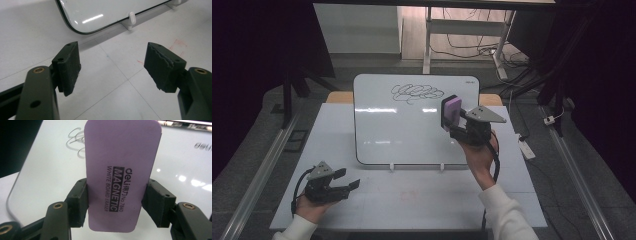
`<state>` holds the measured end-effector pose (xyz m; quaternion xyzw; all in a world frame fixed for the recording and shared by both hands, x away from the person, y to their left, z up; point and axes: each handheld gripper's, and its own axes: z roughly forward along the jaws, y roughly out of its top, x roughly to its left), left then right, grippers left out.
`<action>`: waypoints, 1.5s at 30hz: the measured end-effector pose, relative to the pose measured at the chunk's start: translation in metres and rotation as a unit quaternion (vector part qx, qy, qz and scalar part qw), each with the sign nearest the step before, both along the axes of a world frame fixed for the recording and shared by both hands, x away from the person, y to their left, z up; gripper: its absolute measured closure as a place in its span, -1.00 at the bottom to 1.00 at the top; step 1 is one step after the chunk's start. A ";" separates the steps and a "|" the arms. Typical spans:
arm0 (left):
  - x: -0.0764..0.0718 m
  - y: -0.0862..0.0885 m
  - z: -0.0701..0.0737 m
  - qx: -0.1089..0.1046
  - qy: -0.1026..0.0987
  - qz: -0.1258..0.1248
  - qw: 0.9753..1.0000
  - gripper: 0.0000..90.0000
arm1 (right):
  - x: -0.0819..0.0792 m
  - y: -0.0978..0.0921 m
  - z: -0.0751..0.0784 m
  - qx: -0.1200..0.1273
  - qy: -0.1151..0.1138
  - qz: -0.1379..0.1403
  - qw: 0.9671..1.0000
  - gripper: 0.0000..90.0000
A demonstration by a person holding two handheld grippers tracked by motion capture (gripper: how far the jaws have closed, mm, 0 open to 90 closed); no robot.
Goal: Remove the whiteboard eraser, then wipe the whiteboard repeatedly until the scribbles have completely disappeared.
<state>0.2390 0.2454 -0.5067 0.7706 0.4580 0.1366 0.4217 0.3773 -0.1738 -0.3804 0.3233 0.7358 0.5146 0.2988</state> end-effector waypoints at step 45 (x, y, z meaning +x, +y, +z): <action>0.000 0.003 0.000 -0.005 -0.003 -0.001 1.000 -0.35 | 0.061 0.084 0.019 -0.096 -0.006 -0.045 0.994 -0.09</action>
